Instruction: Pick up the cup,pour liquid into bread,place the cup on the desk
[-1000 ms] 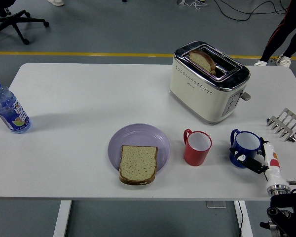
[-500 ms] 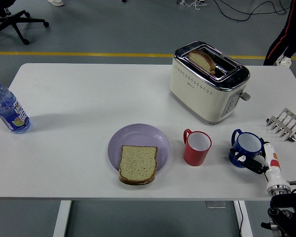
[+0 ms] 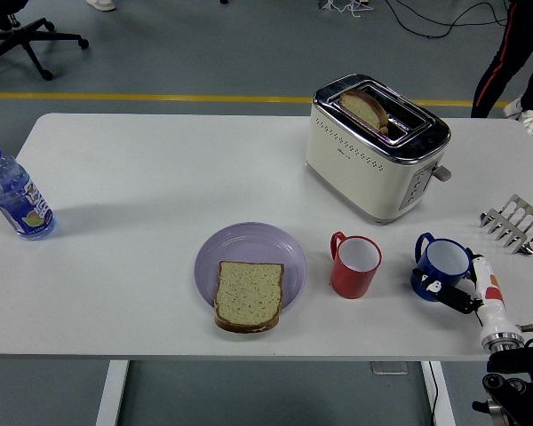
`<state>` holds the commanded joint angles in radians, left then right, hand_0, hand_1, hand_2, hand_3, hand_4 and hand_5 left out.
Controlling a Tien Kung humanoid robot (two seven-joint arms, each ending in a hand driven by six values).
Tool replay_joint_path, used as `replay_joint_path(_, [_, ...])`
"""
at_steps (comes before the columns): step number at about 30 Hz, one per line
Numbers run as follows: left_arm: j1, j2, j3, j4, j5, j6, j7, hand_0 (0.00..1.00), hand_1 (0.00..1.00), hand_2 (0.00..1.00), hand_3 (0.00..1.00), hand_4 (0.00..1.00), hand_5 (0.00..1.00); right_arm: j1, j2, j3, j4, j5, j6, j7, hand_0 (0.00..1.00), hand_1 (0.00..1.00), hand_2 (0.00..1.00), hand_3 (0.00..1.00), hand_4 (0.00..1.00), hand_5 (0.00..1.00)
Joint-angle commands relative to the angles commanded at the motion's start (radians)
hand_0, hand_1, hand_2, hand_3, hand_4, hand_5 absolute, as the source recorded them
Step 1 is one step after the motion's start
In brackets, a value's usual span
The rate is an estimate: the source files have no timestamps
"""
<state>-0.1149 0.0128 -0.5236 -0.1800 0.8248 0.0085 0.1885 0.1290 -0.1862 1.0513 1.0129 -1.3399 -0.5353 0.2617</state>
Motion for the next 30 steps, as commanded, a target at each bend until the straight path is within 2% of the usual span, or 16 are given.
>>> replay_joint_path(3, [0.001,0.000,0.000,0.000,0.001,0.000,0.000,0.683,0.748,0.769,0.661,0.415,0.998,-0.002,0.000,0.002,-0.002,-0.018,-0.007,-0.003,0.530,0.424,0.537,0.535,0.731,0.087])
replay_joint_path(4, [0.001,0.000,0.000,0.000,0.002,0.000,0.000,0.682,0.748,0.768,0.661,0.415,0.998,-0.002,0.000,0.002,-0.002,-0.020,-0.008,-0.003,0.591,0.486,0.558,0.589,0.811,0.108])
replay_joint_path(9, [0.003,0.000,0.003,0.000,0.003,-0.001,0.000,0.682,0.748,0.768,0.661,0.415,0.998,-0.005,-0.001,0.004,-0.001,-0.038,-0.013,-0.004,0.591,0.486,0.558,0.589,0.811,0.108])
replay_joint_path(10, [0.004,0.000,0.005,0.000,0.002,-0.001,0.000,0.682,0.748,0.768,0.660,0.415,0.998,-0.006,0.000,0.003,0.000,-0.037,-0.013,-0.005,0.653,0.572,0.632,0.733,0.868,0.131])
replay_joint_path(15, [0.006,-0.001,0.012,0.000,0.000,-0.001,0.000,0.682,0.748,0.768,0.660,0.415,0.998,-0.009,0.001,0.006,-0.001,-0.034,-0.006,-0.003,0.653,0.572,0.632,0.733,0.868,0.131])
replay_joint_path(16, [0.007,-0.001,0.013,0.000,-0.001,-0.001,0.000,0.682,0.748,0.768,0.660,0.416,0.998,-0.009,0.001,0.006,-0.001,-0.033,-0.004,-0.003,0.743,0.668,0.752,0.821,0.892,0.143])
replay_joint_path(21, [0.007,0.000,0.026,0.000,-0.010,-0.002,-0.002,0.682,0.748,0.768,0.660,0.416,0.998,-0.009,0.001,0.008,-0.001,-0.029,0.001,0.005,0.743,0.668,0.752,0.821,0.892,0.143])
replay_joint_path(22, [0.006,0.001,0.028,0.000,-0.012,-0.002,-0.002,0.682,0.748,0.768,0.660,0.416,0.998,-0.008,0.002,0.010,-0.001,-0.028,0.003,0.005,0.851,0.813,0.914,0.892,0.906,0.163])
replay_joint_path(27, [0.003,0.001,0.031,0.000,-0.017,-0.001,-0.004,0.682,0.748,0.768,0.660,0.416,0.998,-0.005,0.003,0.017,0.000,-0.031,0.010,0.003,0.851,0.813,0.914,0.892,0.906,0.163])
replay_joint_path(28, [0.002,0.001,0.030,0.000,-0.018,-0.001,-0.004,0.682,0.748,0.767,0.660,0.416,0.998,-0.004,0.003,0.018,0.000,-0.030,0.011,0.004,0.907,0.859,0.963,0.998,0.922,0.182])
replay_joint_path(30, [0.001,0.001,0.029,0.000,-0.018,-0.001,-0.004,0.682,0.748,0.767,0.660,0.416,0.998,-0.004,0.003,0.018,0.001,-0.029,0.011,0.006,0.907,0.859,0.963,0.998,0.922,0.182])
